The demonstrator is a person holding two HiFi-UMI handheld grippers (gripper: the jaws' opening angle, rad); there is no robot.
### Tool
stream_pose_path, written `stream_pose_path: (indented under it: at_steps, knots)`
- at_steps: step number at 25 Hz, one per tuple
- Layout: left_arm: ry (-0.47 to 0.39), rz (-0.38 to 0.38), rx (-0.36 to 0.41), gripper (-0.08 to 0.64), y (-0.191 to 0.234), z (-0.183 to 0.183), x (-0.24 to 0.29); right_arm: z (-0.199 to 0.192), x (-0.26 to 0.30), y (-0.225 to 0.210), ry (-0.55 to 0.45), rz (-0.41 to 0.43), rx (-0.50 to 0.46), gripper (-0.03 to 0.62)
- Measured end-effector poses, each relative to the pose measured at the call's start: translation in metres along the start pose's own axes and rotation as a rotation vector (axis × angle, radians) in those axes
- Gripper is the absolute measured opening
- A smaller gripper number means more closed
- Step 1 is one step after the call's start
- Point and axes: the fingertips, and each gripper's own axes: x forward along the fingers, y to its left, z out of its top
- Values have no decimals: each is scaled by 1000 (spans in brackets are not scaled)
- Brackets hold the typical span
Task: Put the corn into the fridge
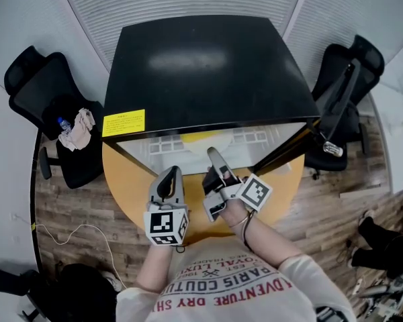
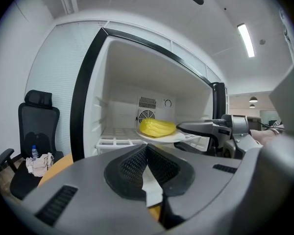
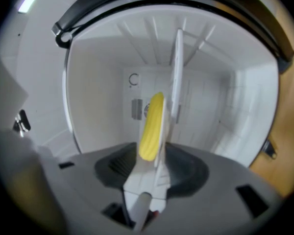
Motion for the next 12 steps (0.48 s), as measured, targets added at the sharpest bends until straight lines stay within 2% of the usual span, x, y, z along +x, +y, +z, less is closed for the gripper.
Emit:
stream_pose_path:
  at_steps: [5,7,9,11,12]
  knots:
    - [-5,2,-1,32,-2,0,-12,-17,-21,6,36,45,4,180]
    - [-10,-2,-1,32,-5,2,-17,-22,-30,11,51,67,1,139]
    - [-14,-7,0,32,-8,2,-21,-25,-39,15,62,66,-46,61]
    - [-18,-15,-1,32,-13,3,-25,-27,-45,22,80,72,-139,42]
    - [-20,-20,-2,32,-15,3,-27,-28,-48,27,92,76,-215,38]
